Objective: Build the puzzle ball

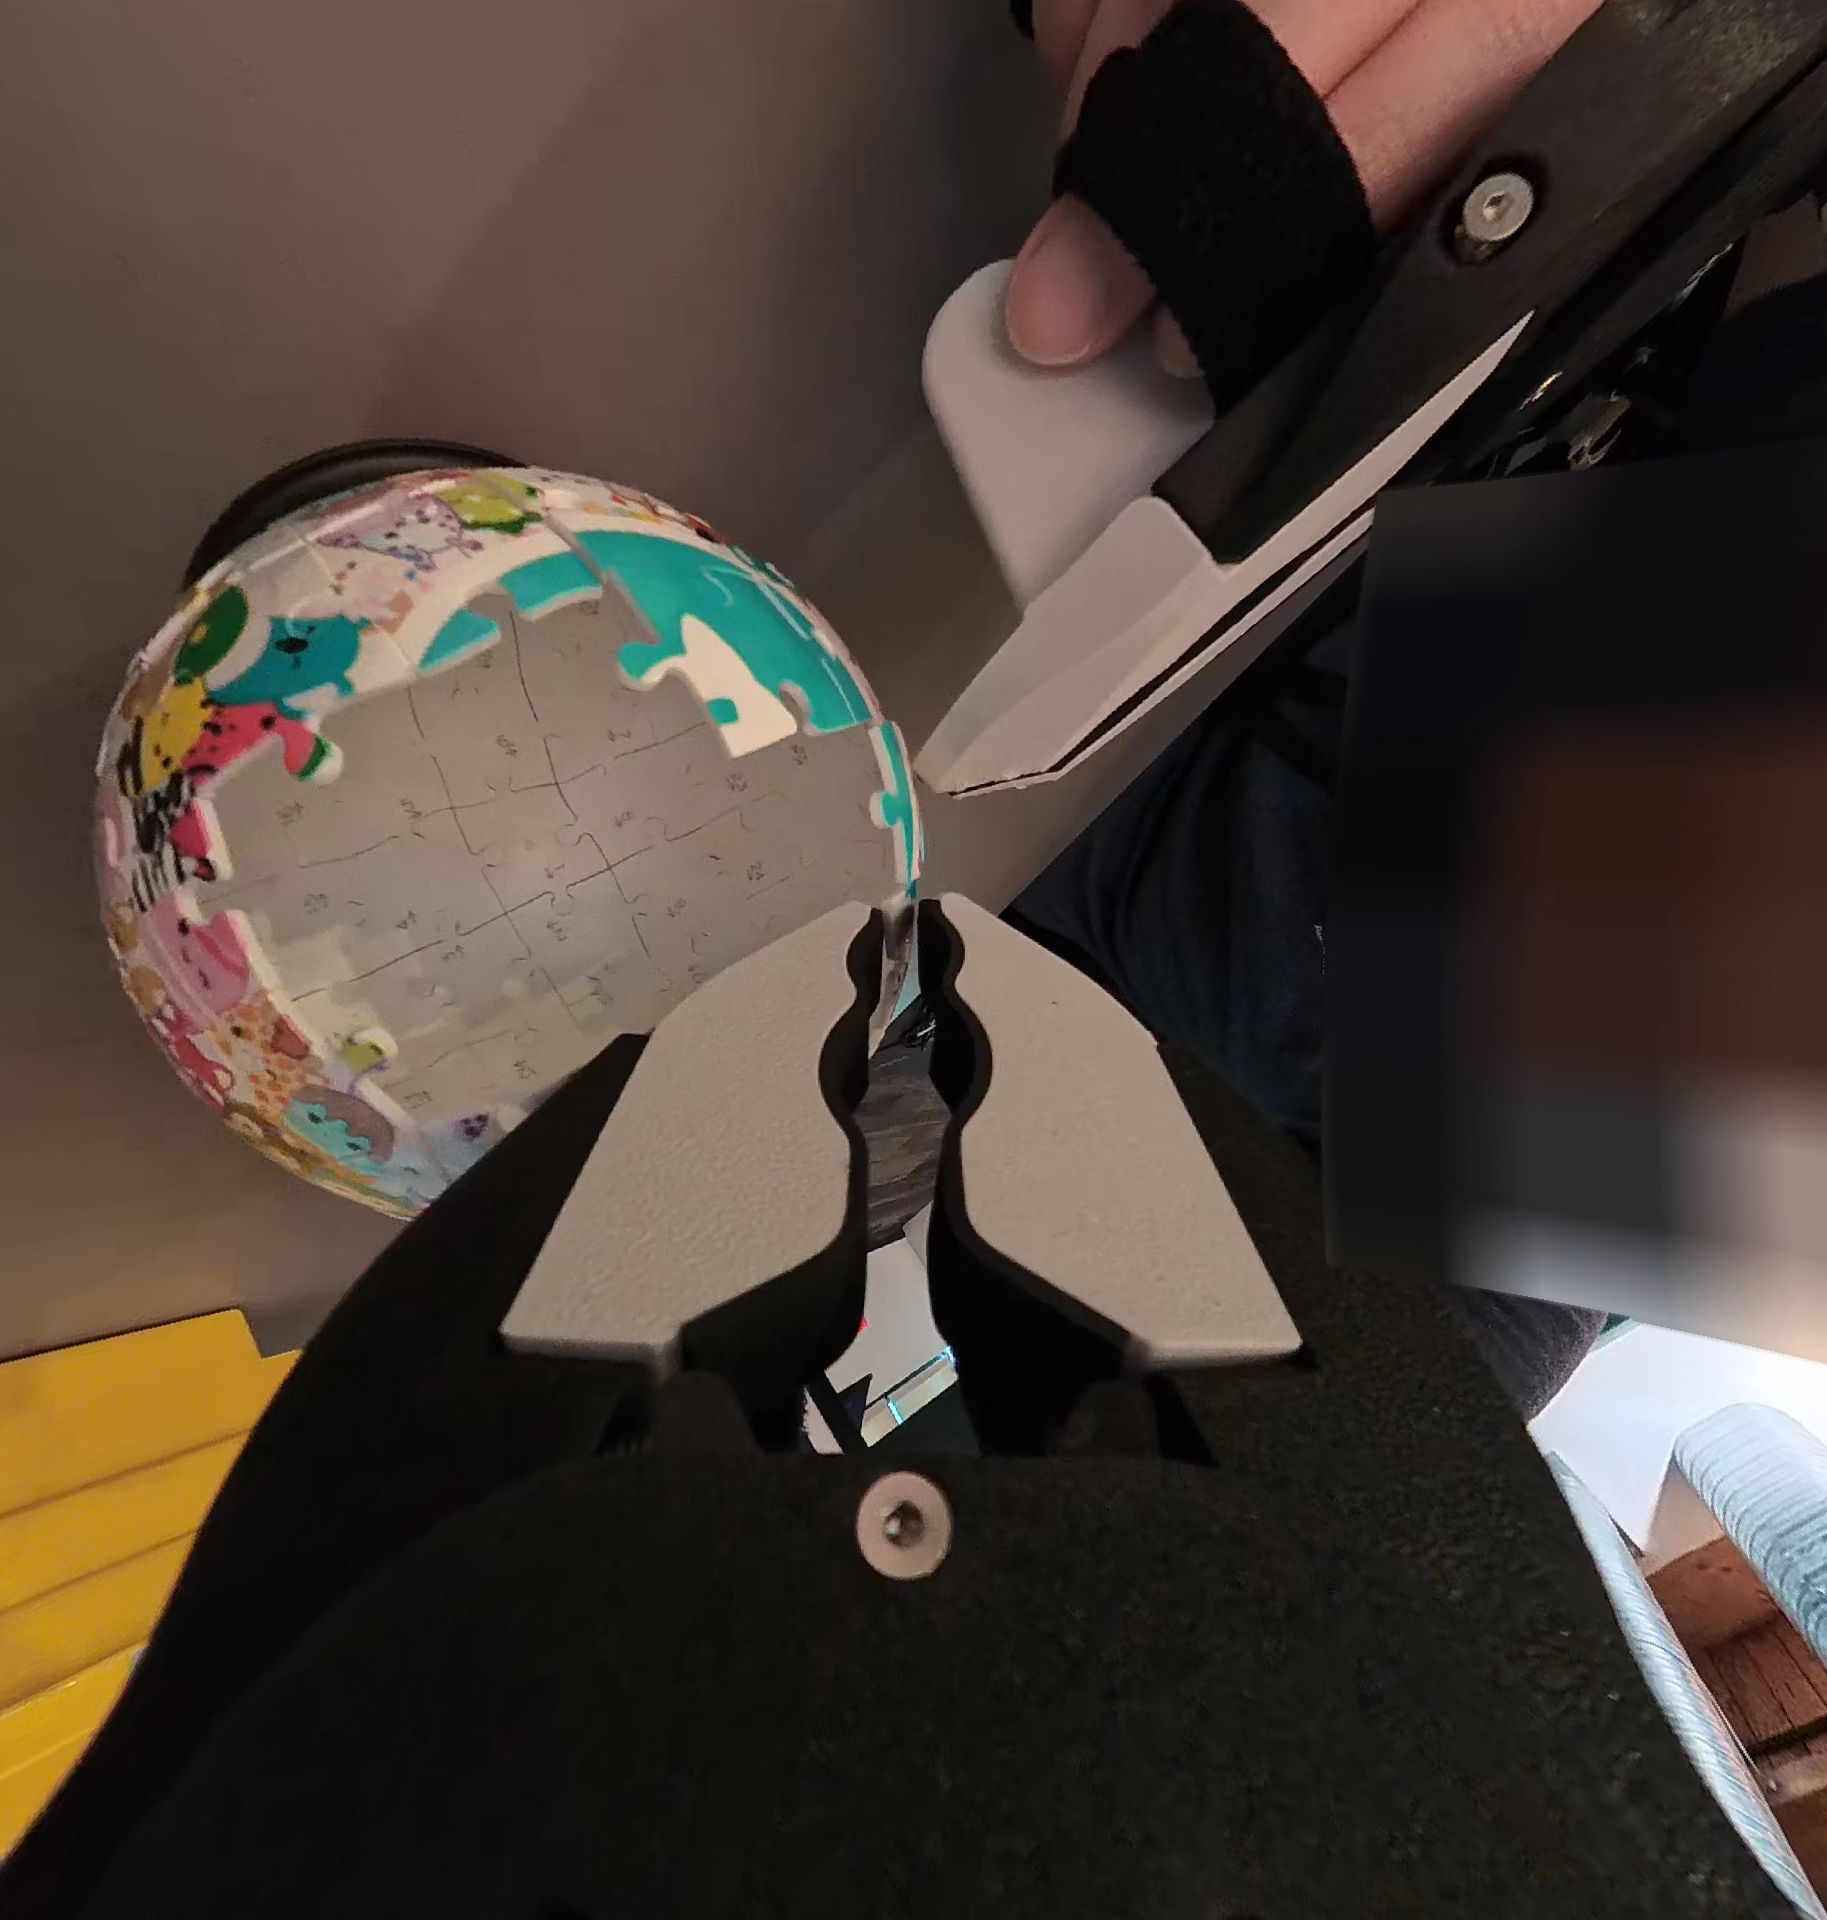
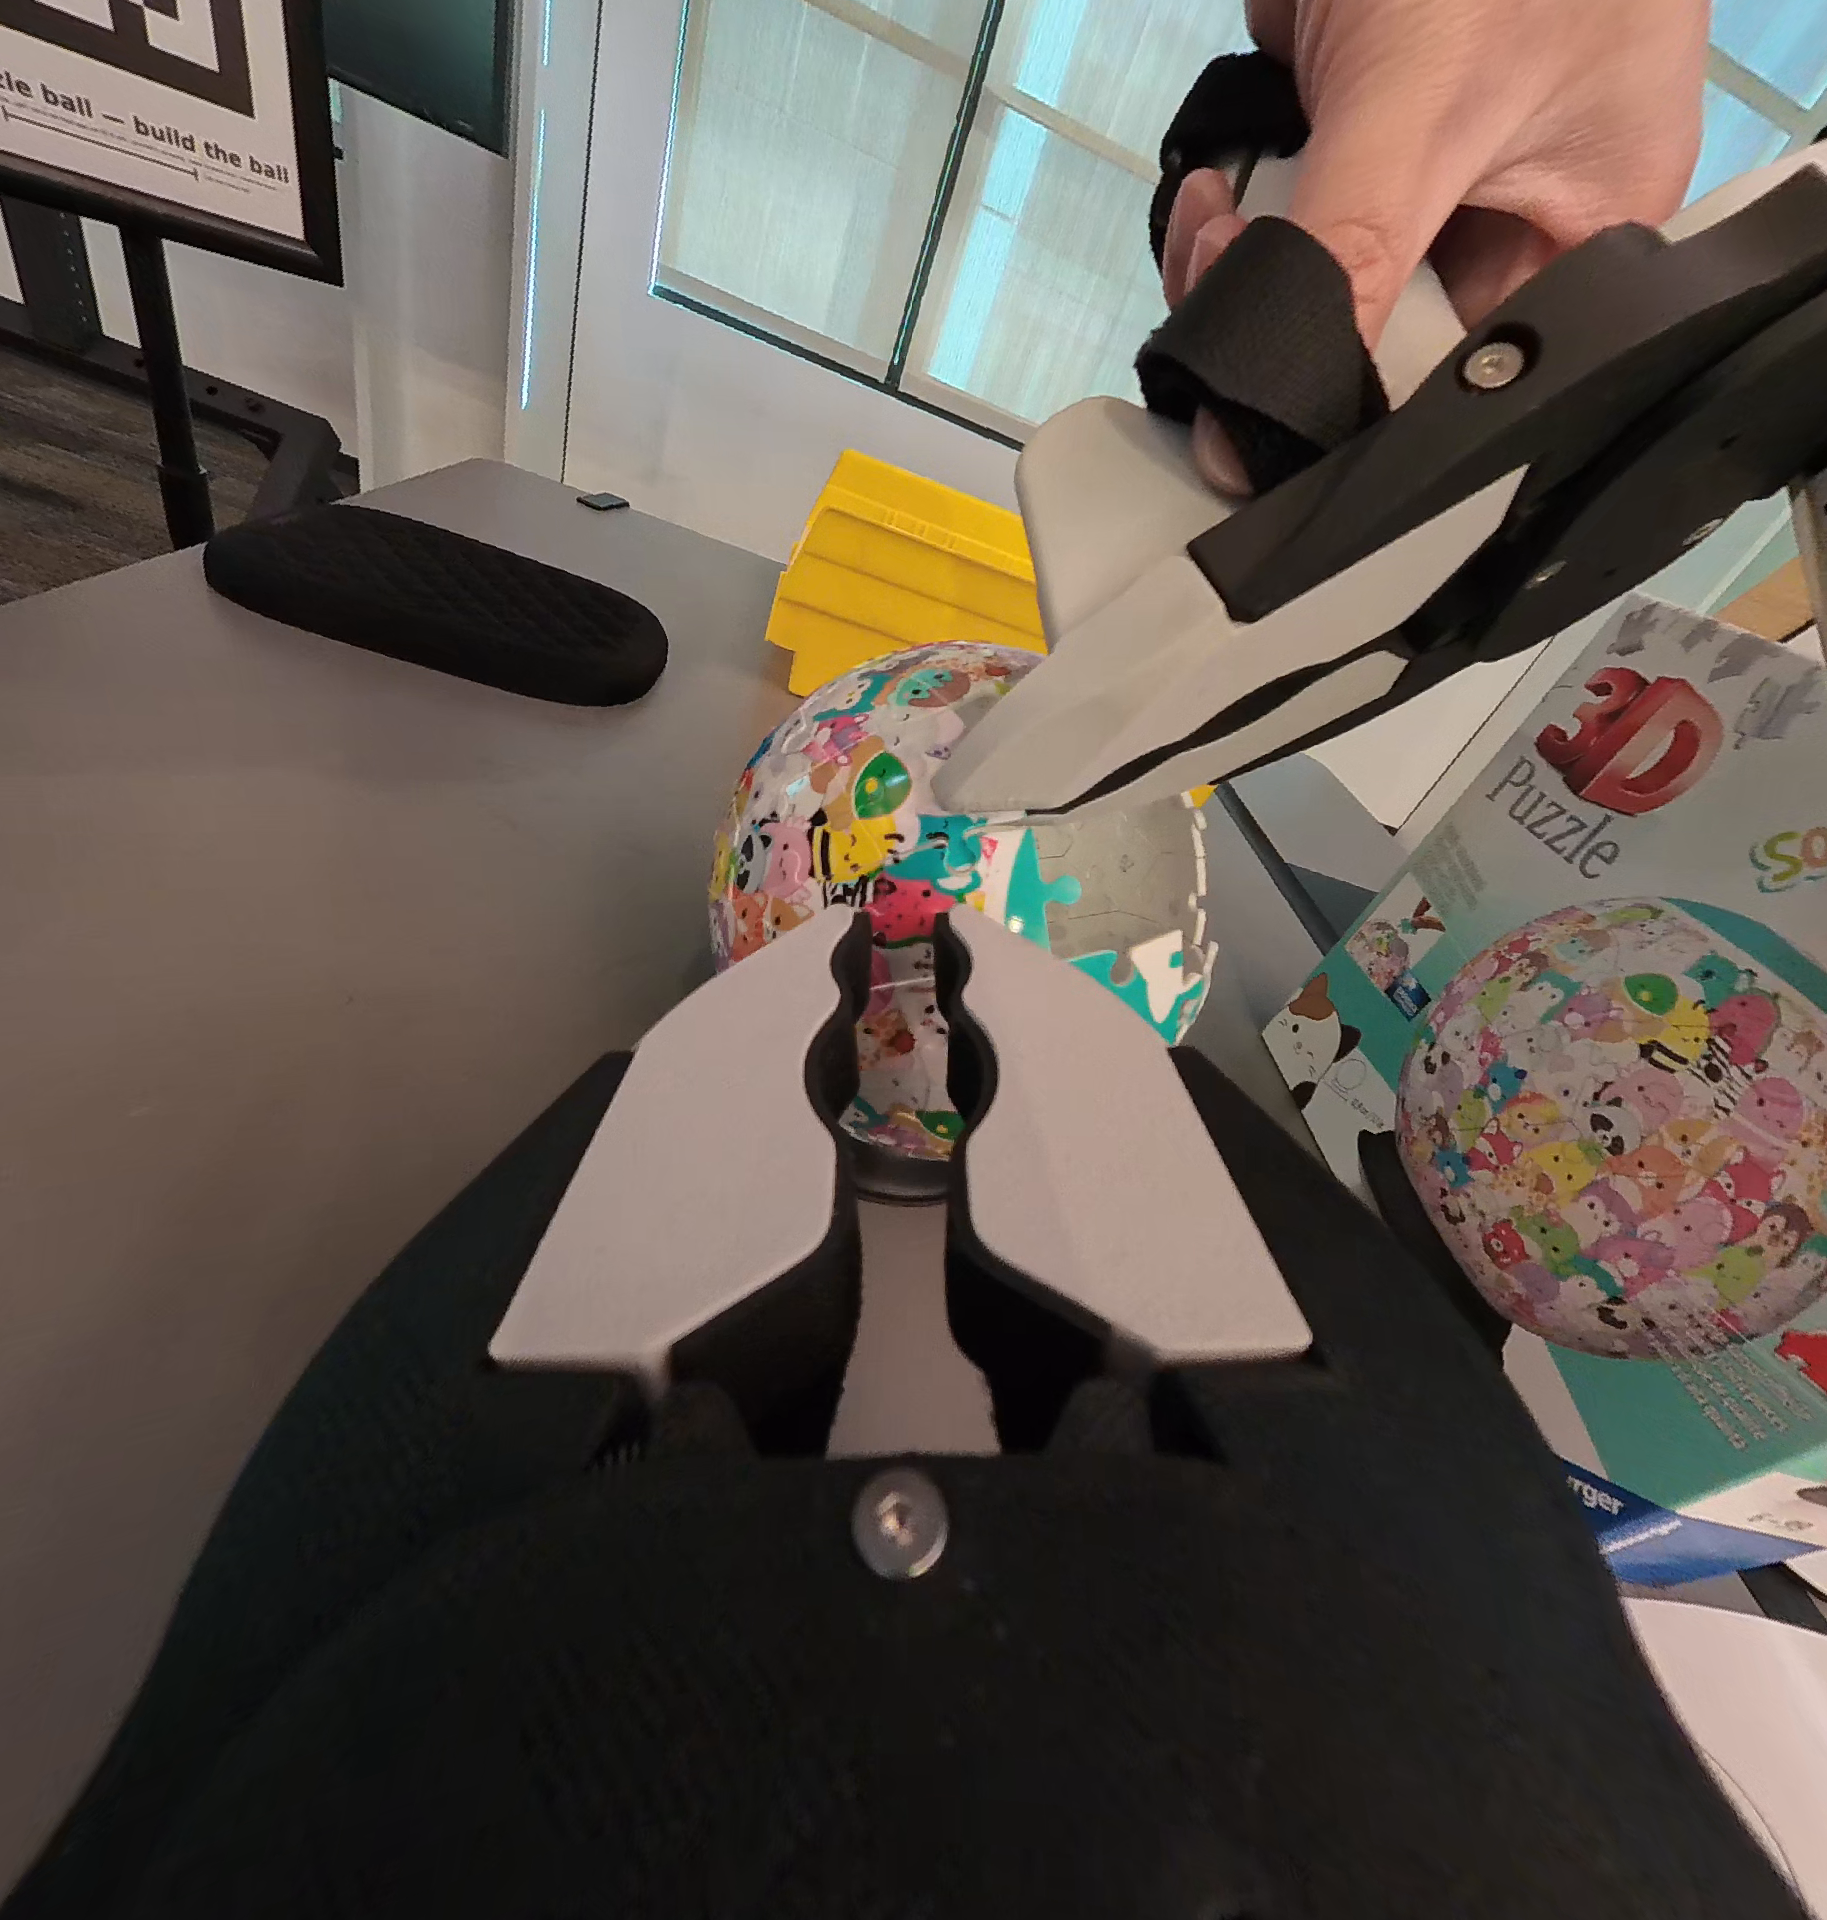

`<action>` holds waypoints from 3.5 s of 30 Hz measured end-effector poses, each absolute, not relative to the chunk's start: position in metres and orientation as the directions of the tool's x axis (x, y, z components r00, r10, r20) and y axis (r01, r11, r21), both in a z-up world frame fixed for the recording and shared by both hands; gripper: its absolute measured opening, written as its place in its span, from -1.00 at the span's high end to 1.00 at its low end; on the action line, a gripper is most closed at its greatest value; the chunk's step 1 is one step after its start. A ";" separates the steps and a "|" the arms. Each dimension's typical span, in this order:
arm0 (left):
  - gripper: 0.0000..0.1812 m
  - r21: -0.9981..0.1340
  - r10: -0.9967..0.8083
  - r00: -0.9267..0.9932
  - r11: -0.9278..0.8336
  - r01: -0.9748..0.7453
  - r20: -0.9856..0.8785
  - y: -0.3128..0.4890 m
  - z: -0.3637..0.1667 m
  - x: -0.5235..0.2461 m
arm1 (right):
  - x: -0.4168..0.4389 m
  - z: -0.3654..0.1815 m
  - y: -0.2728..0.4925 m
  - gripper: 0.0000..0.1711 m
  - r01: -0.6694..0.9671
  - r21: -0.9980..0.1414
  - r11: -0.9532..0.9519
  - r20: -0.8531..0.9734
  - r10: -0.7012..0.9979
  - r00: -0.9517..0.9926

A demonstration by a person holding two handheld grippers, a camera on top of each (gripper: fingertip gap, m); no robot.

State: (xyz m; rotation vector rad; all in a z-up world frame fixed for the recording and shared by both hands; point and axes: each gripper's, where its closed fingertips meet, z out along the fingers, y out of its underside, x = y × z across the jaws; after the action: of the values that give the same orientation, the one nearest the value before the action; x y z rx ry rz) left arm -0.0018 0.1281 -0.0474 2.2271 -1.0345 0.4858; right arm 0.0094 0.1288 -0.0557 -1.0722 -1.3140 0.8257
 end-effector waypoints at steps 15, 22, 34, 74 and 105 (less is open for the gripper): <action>0.94 0.377 -0.557 0.615 -0.490 -0.786 0.558 0.129 -0.048 -0.002 | 0.009 -0.056 0.133 0.87 0.124 -0.919 0.374 0.390 0.910 0.141; 0.94 0.370 -0.555 0.609 -0.489 -0.790 0.567 0.129 -0.049 -0.001 | 0.007 -0.057 0.133 0.87 0.134 -0.909 0.394 0.411 0.900 0.143; 0.89 0.355 -0.501 0.624 -0.532 -0.769 0.600 0.133 -0.050 0.005 | 0.005 -0.057 0.133 0.87 0.147 -0.899 0.412 0.432 0.890 0.149; 0.85 0.418 -0.490 0.632 -0.482 -0.770 0.600 0.134 -0.046 -0.004 | 0.002 -0.058 0.133 0.85 0.157 -0.887 0.435 0.458 0.874 0.165; 0.93 0.426 -0.484 0.629 -0.470 -0.773 0.608 0.129 -0.046 -0.009 | -0.001 -0.058 0.132 0.84 0.191 -0.833 0.519 0.546 0.825 0.142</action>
State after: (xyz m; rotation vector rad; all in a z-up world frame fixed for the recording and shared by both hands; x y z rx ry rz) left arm -0.0089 0.1287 -0.0459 2.1560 -0.9787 0.5355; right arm -0.0009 0.1320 -0.0584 -0.9640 -1.3849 0.5790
